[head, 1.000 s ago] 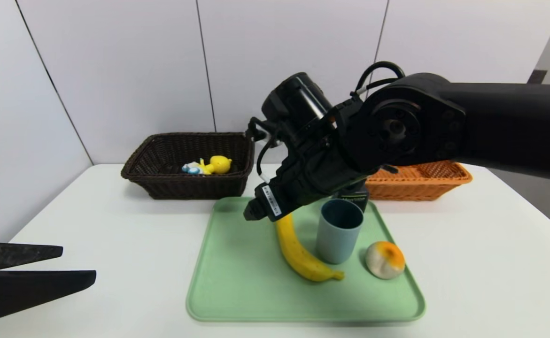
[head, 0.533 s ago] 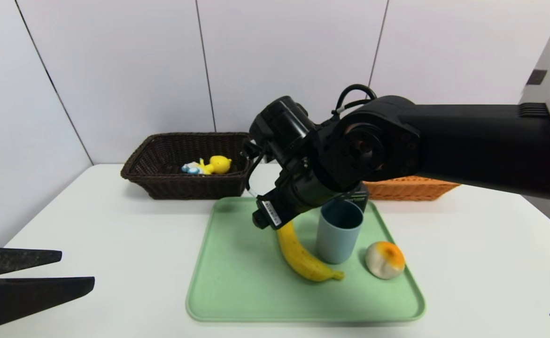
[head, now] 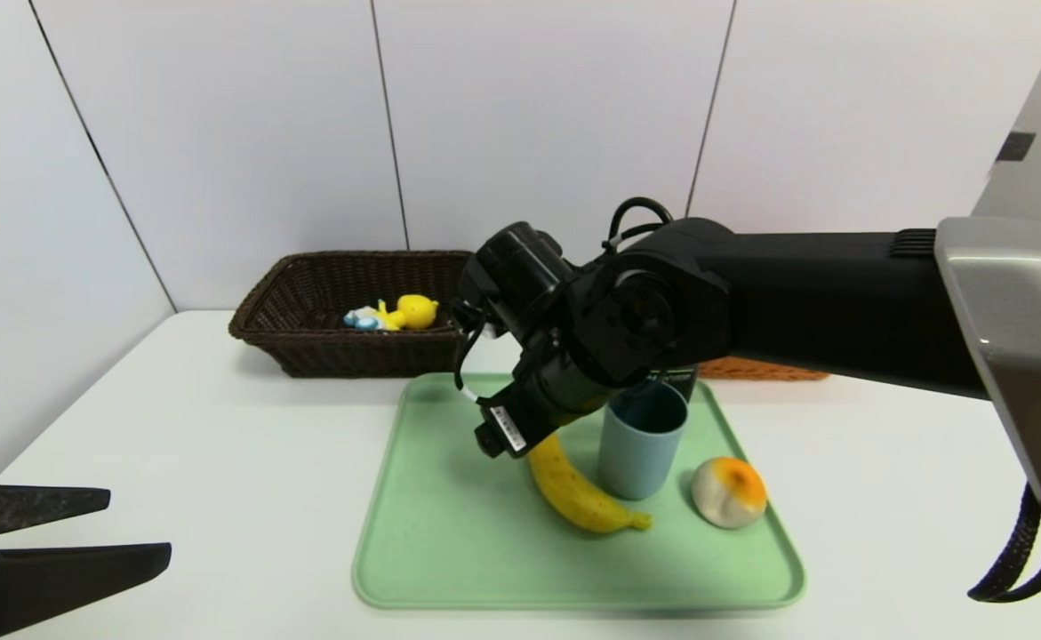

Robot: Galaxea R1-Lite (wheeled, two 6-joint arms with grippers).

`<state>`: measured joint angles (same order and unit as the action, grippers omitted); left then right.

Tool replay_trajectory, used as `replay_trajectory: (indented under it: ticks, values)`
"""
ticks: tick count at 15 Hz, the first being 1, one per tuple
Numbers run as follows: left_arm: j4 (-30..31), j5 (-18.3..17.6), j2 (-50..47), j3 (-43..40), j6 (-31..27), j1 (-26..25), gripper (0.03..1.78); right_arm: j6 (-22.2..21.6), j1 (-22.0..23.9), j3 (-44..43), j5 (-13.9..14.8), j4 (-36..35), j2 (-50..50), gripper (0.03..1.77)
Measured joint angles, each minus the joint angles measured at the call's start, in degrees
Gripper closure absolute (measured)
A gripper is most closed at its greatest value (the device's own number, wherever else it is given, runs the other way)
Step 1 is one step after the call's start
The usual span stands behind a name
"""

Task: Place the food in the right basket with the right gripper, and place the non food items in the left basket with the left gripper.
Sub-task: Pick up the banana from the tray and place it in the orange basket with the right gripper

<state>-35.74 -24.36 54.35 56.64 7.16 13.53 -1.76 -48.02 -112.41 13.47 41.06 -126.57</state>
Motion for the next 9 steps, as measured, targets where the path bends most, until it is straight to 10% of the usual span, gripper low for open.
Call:
replay_trajectory:
  ticks: [9]
  values:
    - [0.4, 0.0, -0.1, -0.9, 0.1, 0.0, 0.12, 0.1, 0.2, 0.0, -0.1, 1.5, 0.0, 0.1]
